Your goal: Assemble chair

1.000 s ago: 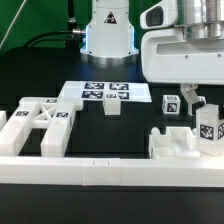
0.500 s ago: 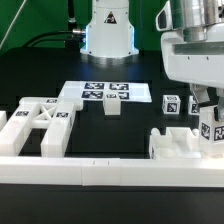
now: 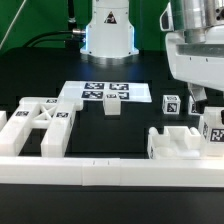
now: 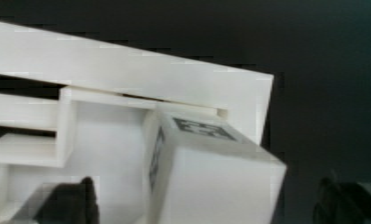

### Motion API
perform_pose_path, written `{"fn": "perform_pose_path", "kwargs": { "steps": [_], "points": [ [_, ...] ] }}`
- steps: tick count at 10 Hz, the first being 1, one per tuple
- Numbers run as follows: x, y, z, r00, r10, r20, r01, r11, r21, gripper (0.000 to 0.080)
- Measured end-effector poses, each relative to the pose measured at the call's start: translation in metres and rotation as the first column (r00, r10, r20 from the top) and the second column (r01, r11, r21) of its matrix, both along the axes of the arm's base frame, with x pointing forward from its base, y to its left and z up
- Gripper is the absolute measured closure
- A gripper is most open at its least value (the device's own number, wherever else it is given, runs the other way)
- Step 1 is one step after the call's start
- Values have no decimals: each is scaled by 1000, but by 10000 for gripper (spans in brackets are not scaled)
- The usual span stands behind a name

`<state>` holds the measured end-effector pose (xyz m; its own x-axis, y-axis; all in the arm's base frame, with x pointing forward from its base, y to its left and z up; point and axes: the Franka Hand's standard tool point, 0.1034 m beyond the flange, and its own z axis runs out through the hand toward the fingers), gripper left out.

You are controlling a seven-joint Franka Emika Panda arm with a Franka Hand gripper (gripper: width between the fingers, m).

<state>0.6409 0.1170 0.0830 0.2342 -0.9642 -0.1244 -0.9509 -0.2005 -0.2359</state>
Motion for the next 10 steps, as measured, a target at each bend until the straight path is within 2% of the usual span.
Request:
{"fn": "perform_pose_path", "kwargs": {
  "steps": [4, 6, 8, 9, 10],
  "points": [
    [0, -1, -1, 952, 303, 42, -299, 951, -72, 150],
    [-3, 1, -2, 837, 547, 4, -542, 831, -128, 150],
    [-3, 5, 0, 716, 697, -41, -694, 704, -151, 150],
    [-3, 7, 0, 680, 731, -61, -730, 667, -146, 150],
    [-1, 8, 0, 604, 794, -74, -793, 588, -162, 150]
  ]
}}
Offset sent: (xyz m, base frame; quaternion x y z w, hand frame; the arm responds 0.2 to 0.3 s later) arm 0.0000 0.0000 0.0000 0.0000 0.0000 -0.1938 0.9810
